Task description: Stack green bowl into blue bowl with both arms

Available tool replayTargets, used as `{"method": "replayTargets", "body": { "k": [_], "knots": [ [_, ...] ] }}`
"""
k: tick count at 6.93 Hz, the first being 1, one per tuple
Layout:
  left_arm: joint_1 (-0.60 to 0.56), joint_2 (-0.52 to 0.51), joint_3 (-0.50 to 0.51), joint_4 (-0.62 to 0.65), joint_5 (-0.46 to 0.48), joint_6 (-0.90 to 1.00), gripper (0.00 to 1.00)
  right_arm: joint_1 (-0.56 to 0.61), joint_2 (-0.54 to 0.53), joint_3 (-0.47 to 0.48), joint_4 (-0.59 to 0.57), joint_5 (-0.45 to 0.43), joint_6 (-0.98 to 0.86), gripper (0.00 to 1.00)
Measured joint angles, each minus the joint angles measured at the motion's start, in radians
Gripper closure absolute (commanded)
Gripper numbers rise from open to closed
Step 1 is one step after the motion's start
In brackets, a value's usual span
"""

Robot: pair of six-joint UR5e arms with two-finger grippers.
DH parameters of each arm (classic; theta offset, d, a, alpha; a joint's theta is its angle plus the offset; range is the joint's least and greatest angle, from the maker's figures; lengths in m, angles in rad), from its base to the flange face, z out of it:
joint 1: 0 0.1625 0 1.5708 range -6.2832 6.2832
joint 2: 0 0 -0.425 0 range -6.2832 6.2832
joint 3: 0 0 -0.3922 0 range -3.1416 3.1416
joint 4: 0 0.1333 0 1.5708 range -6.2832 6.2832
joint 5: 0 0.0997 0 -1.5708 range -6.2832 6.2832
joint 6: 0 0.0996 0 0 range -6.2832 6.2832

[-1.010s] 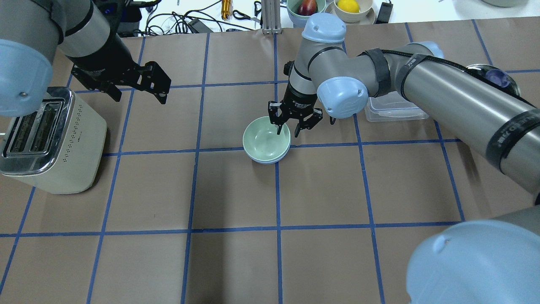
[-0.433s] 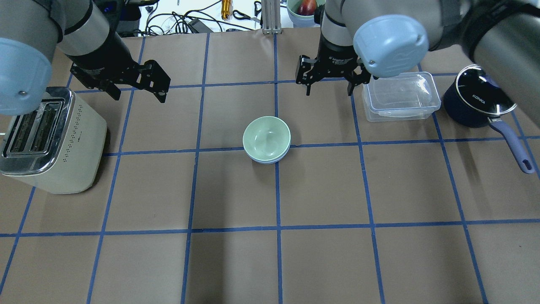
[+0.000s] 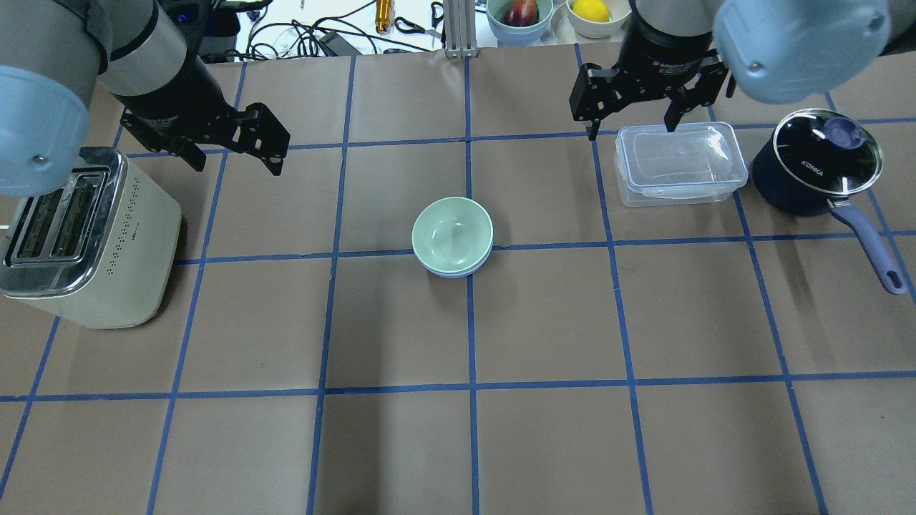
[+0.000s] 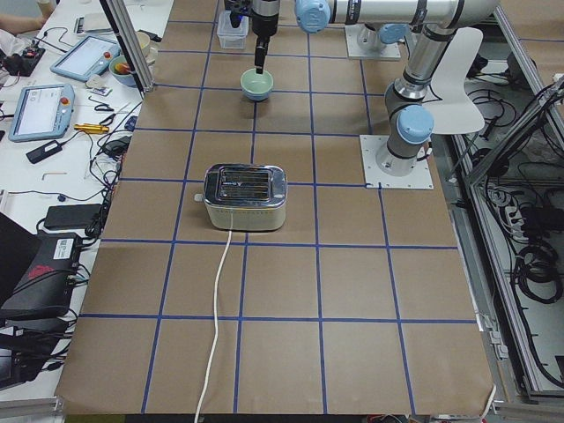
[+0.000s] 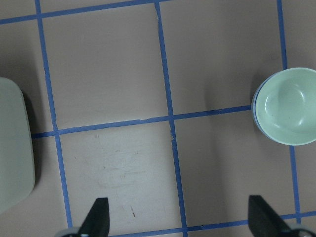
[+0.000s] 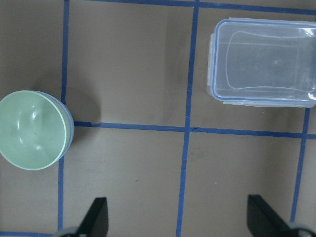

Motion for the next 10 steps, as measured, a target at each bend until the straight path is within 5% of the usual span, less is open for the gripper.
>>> {"method": "replayTargets", "body": {
  "k": [10],
  "knots": [
    [0.000,0.000,0.000,0.000,-0.007,-0.003,0.00,-0.055,-0.046,0.020,0.020,0.005,-0.034,0.00]
  ]
}}
